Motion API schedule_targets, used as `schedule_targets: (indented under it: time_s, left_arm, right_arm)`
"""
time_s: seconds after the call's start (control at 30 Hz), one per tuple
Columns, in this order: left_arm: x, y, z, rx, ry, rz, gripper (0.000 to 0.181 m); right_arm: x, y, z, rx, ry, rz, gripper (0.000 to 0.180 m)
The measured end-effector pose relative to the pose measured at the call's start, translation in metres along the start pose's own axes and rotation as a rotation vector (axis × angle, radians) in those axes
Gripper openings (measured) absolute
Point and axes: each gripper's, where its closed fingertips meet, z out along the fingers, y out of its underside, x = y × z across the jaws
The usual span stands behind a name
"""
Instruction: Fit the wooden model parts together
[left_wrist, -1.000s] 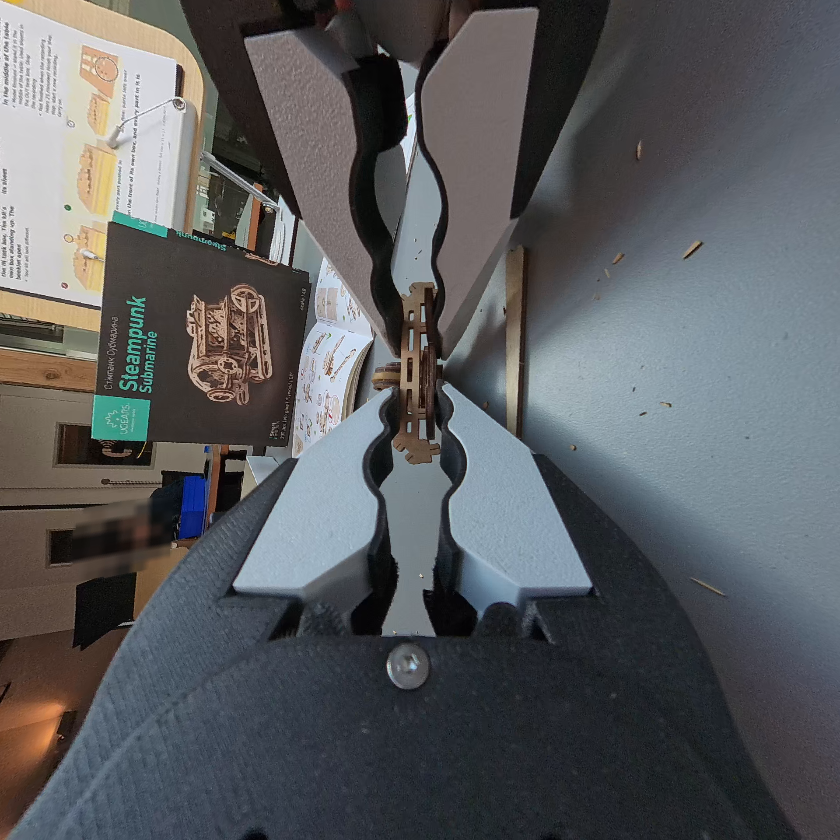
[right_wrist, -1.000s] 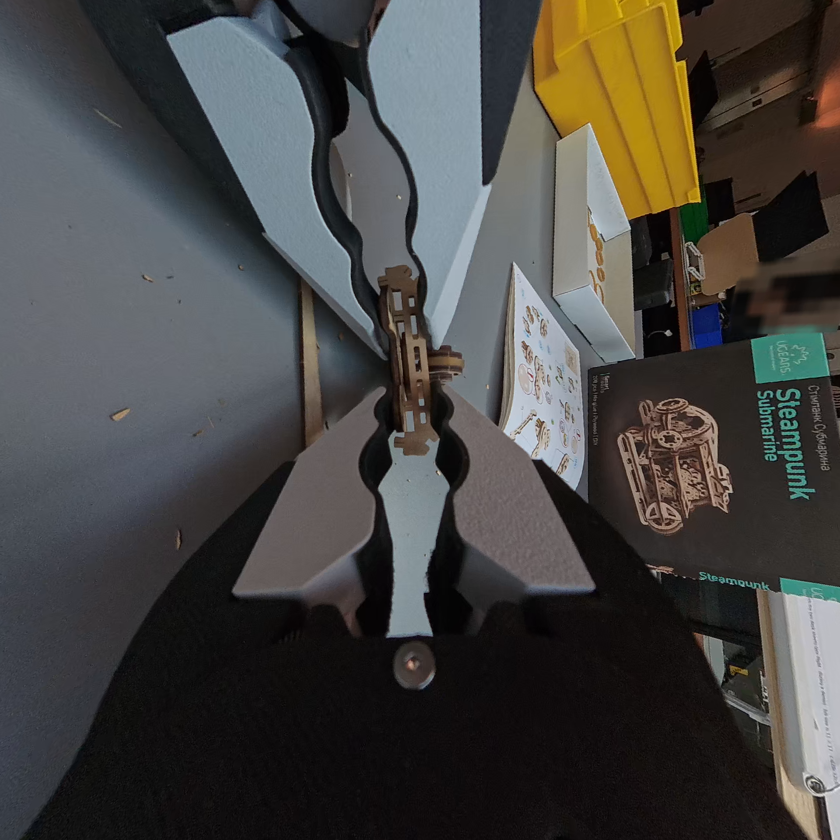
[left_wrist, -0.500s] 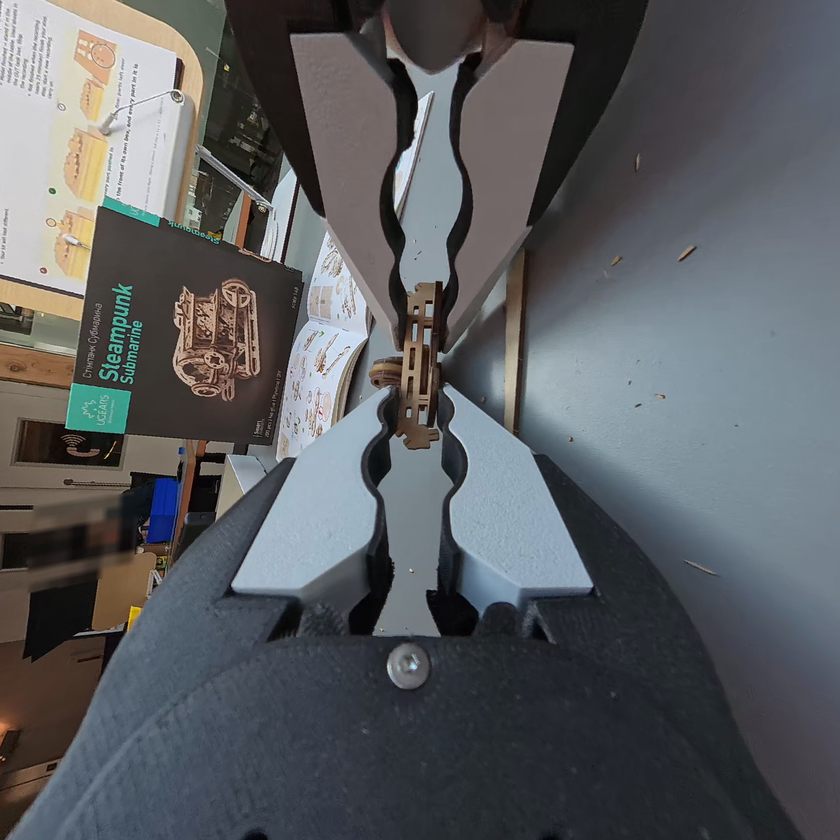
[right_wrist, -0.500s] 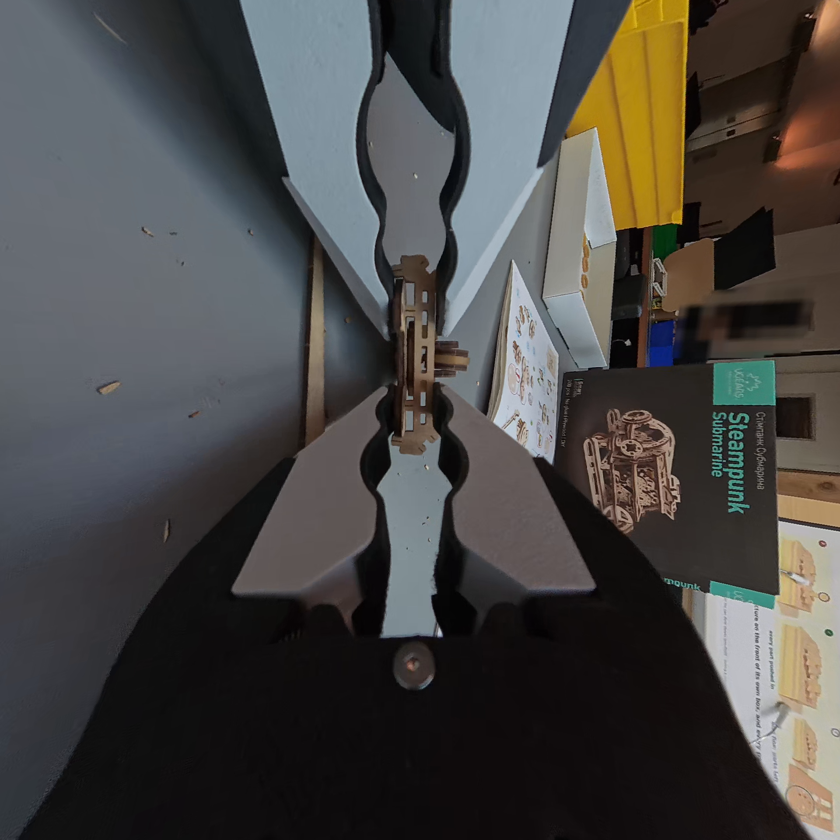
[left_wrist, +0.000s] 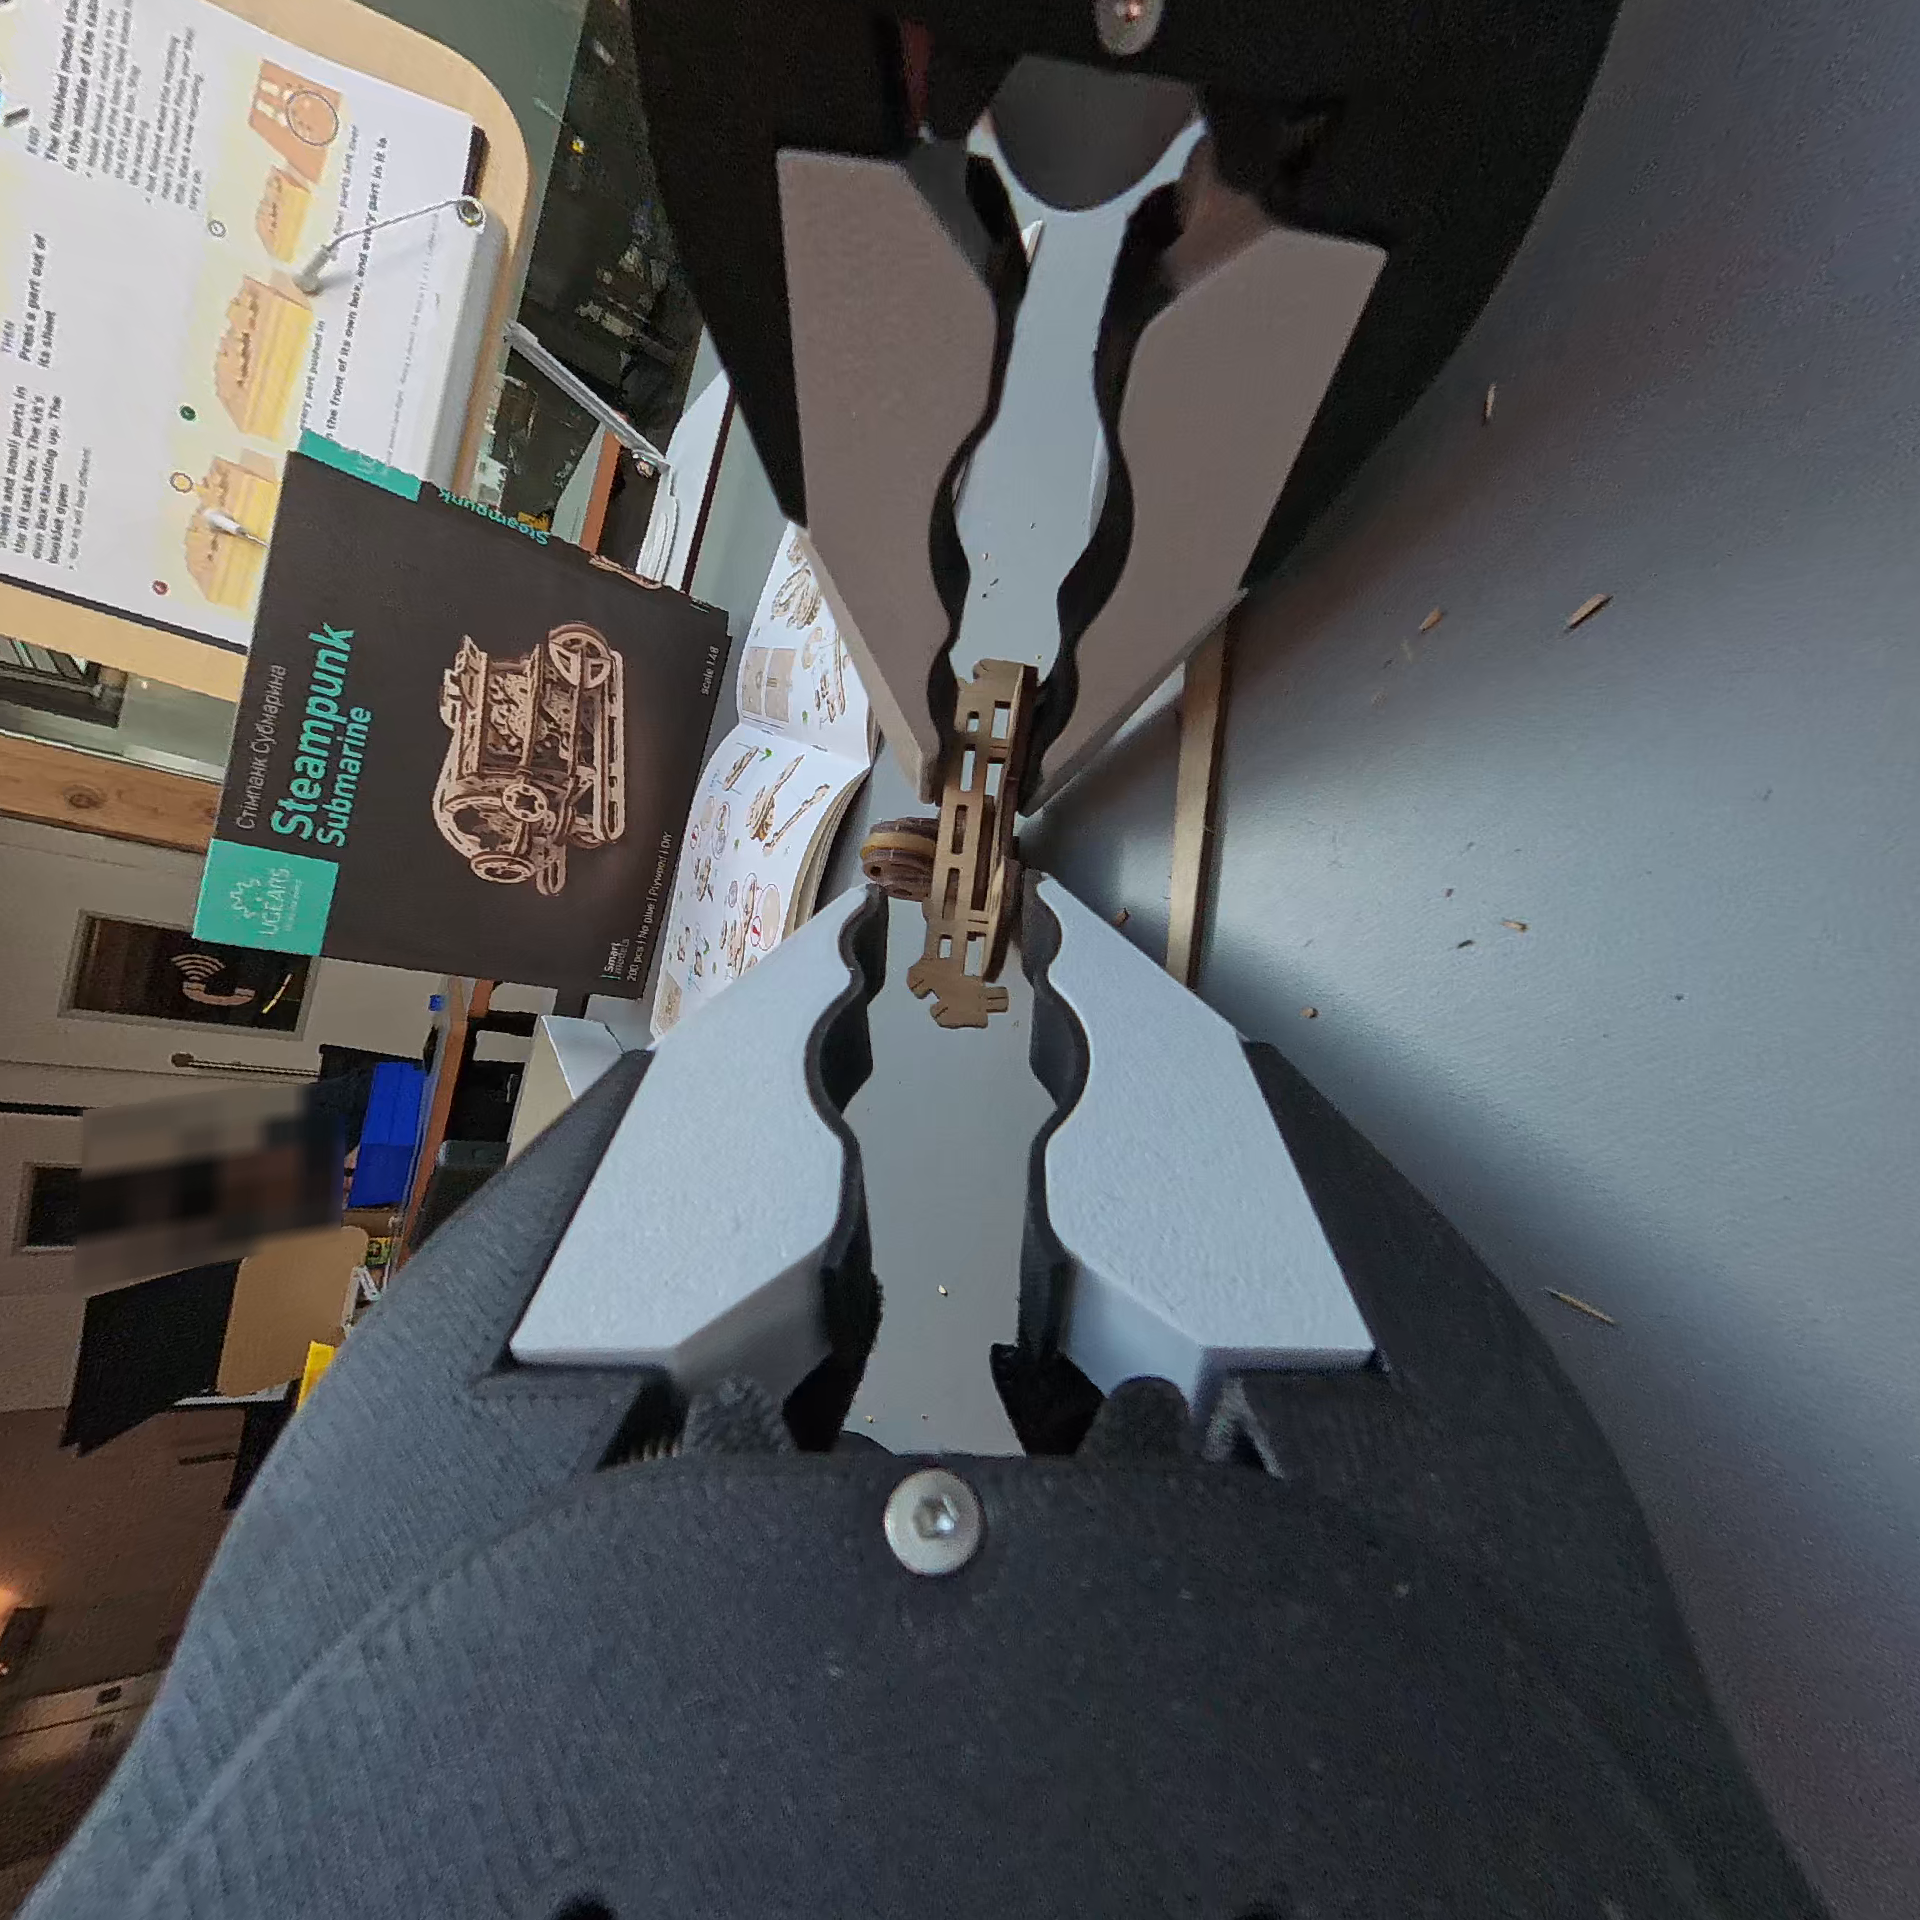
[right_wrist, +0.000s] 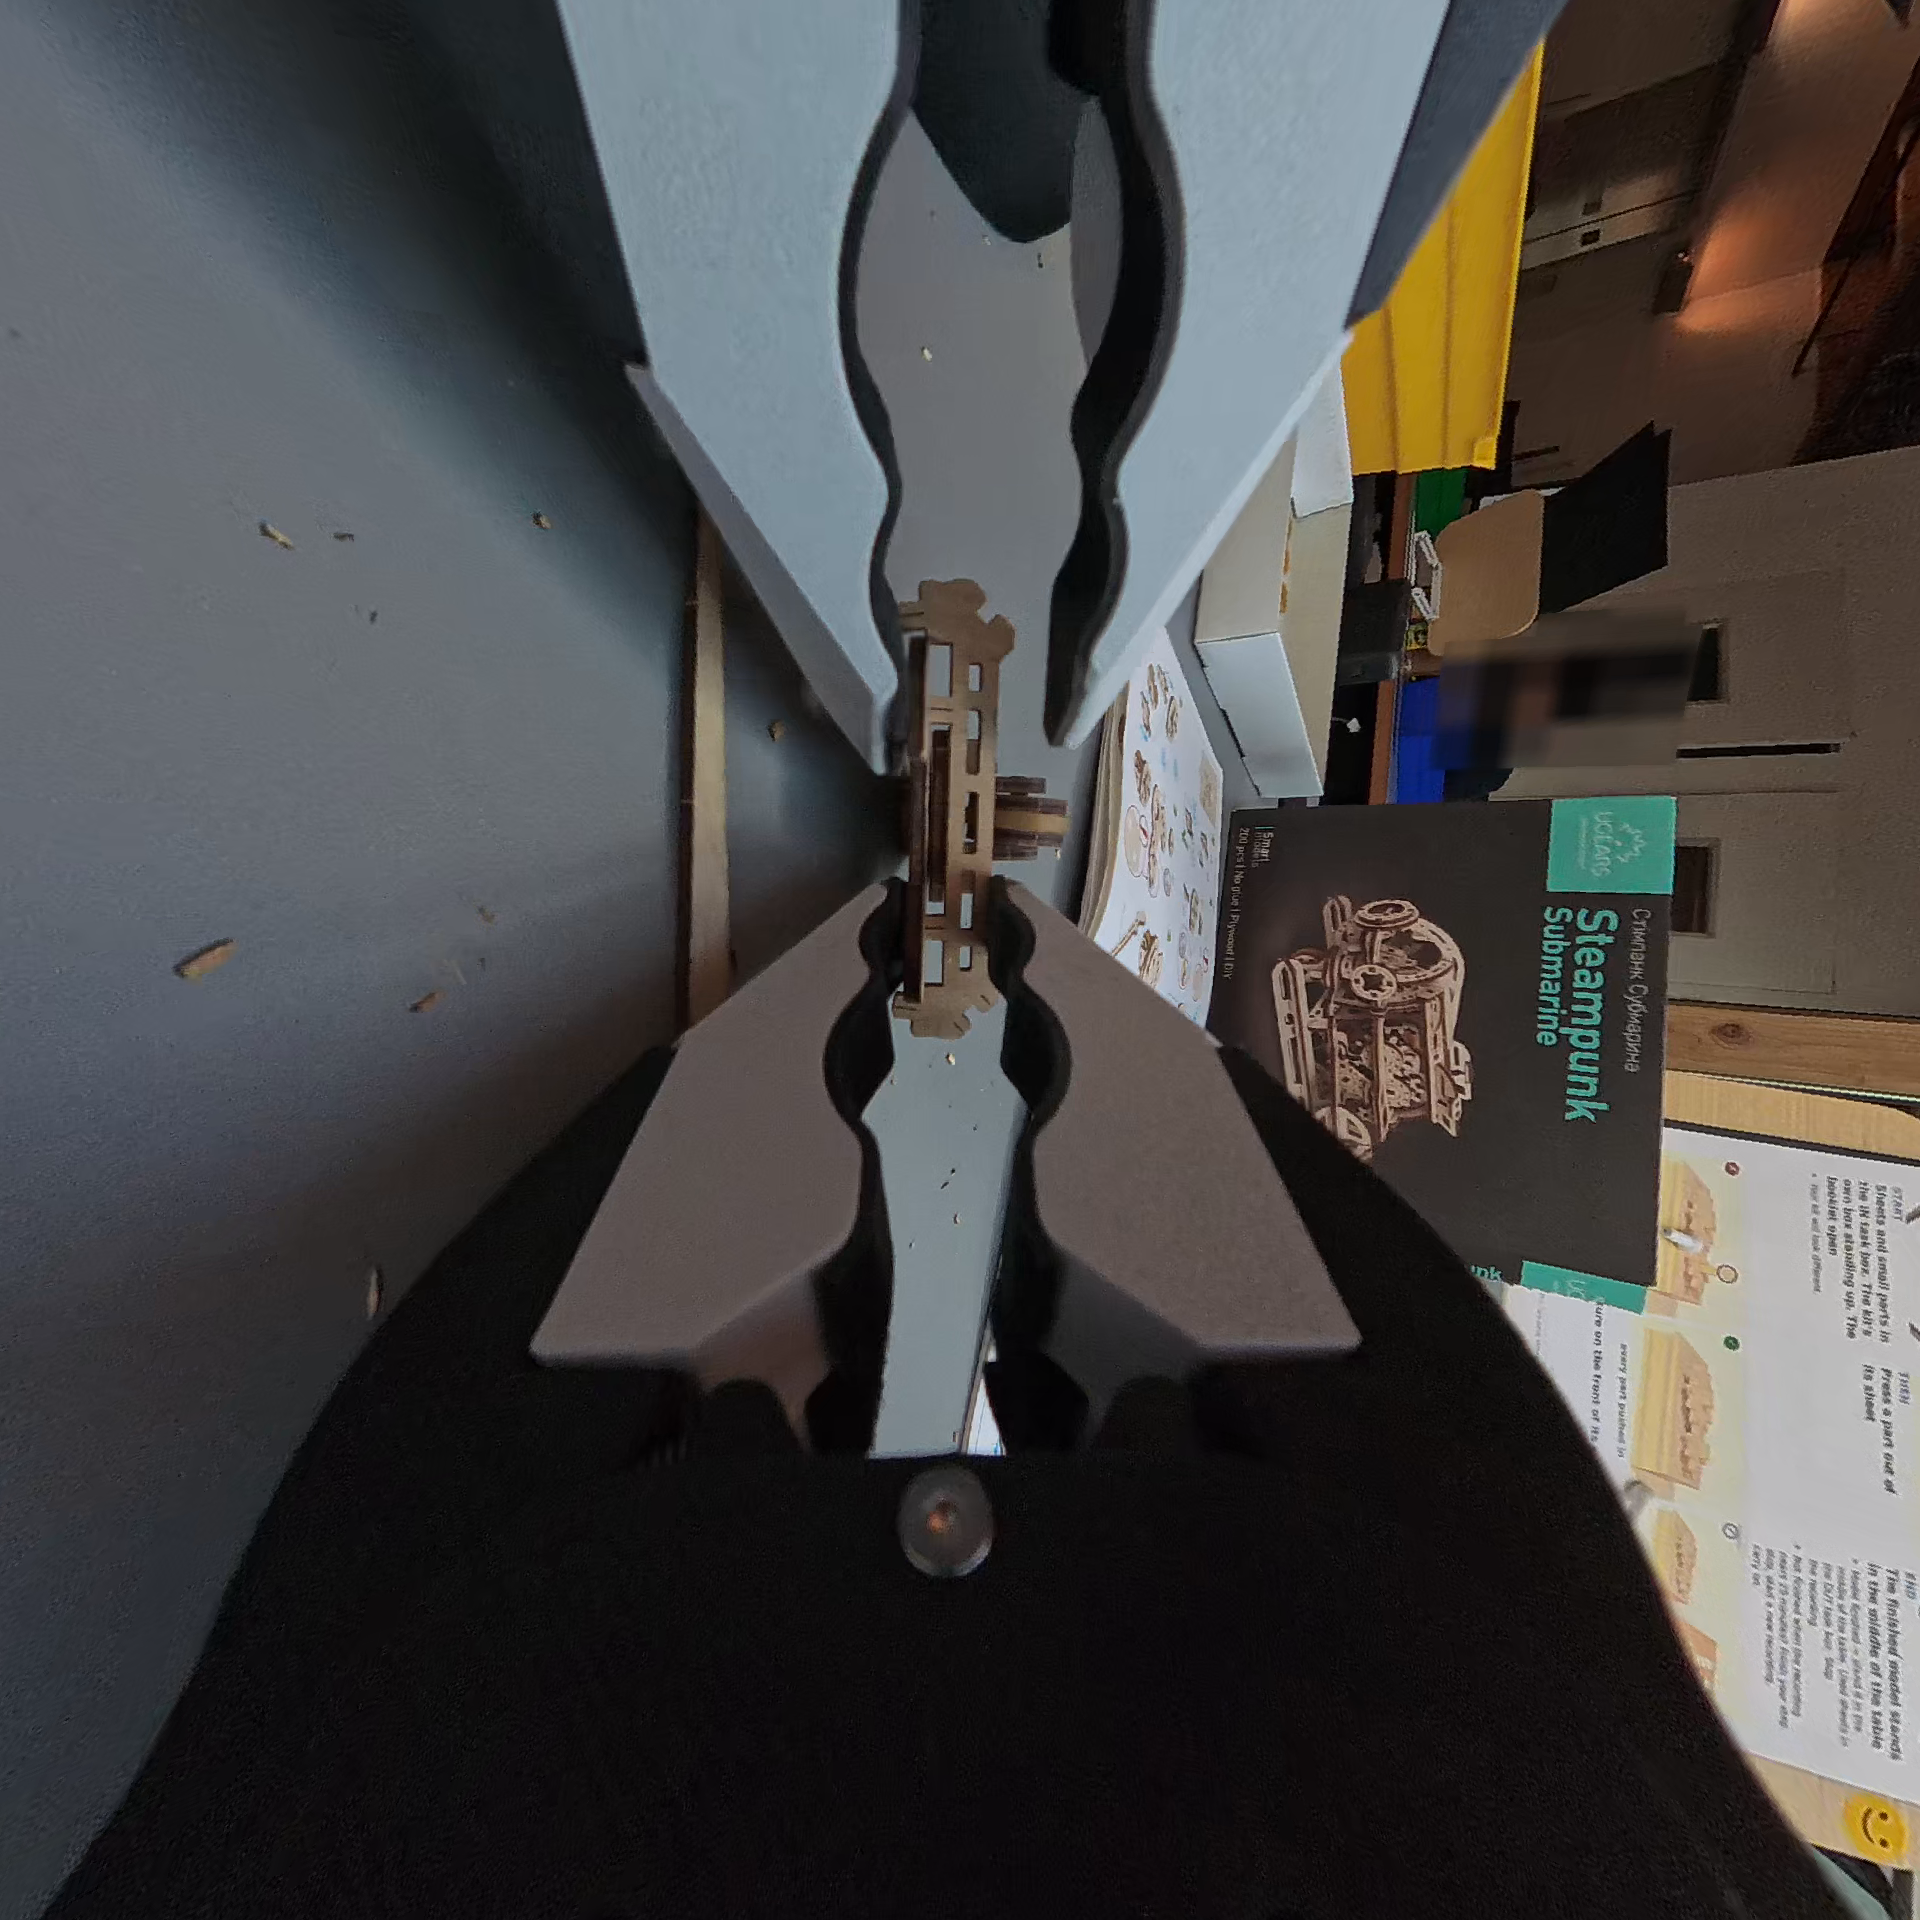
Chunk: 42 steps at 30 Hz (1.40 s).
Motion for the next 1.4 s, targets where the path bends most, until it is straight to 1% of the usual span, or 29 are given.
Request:
schedule_targets:
  time_s: [0.07, 0.17, 0.2, 0.4, 0.73, 0.9, 1.03, 1.13, 1.2, 1.33, 1.4]
  left_arm:
    - [0.0, 0.002, 0.001, -0.01, 0.016, -0.03, 0.026]
    - [0.003, 0.002, 0.002, -0.013, 0.027, -0.01, 0.016]
    - [0.004, 0.002, 0.002, -0.016, 0.029, -0.006, 0.016]
    - [0.004, 0.003, 0.002, -0.018, 0.073, -0.058, 0.016]
    - [0.003, 0.003, 0.001, -0.022, 0.035, -0.012, 0.014]
    - [0.002, 0.003, 0.001, -0.008, 0.043, -0.027, 0.015]
    - [0.001, 0.007, 0.004, -0.026, 0.046, -0.011, 0.017]
    - [0.002, 0.013, 0.005, -0.05, 0.059, 0.012, 0.02]
    - [0.0, 0.014, 0.004, -0.048, 0.066, -0.004, 0.02]
    - [-0.004, 0.014, 0.001, -0.021, 0.091, -0.069, 0.02]
    - [-0.004, 0.014, 0.002, -0.024, 0.095, -0.071, 0.021]
  right_arm:
    - [0.001, 0.0, 0.001, -0.015, 0.013, -0.019, 0.014]
    - [0.001, 0.0, 0.001, -0.013, 0.018, -0.019, 0.014]
    - [0.001, 0.0, 0.001, -0.016, 0.022, -0.025, 0.014]
    - [0.002, 0.0, 0.002, -0.024, 0.033, -0.022, 0.014]
    - [0.003, 0.0, 0.003, -0.027, 0.043, 0.0, 0.014]
    - [0.001, 0.0, 0.003, -0.016, 0.026, -0.011, 0.014]
    - [0.0, 0.009, 0.004, -0.062, 0.013, -0.048, 0.017]
    - [0.001, 0.01, 0.0, -0.046, -0.027, -0.004, 0.018]
    - [0.0, 0.009, -0.003, -0.03, -0.074, 0.023, 0.021]
    - [-0.005, 0.007, -0.006, 0.006, -0.152, 0.082, 0.023]
    - [-0.007, 0.005, -0.009, 0.034, -0.195, 0.112, 0.023]
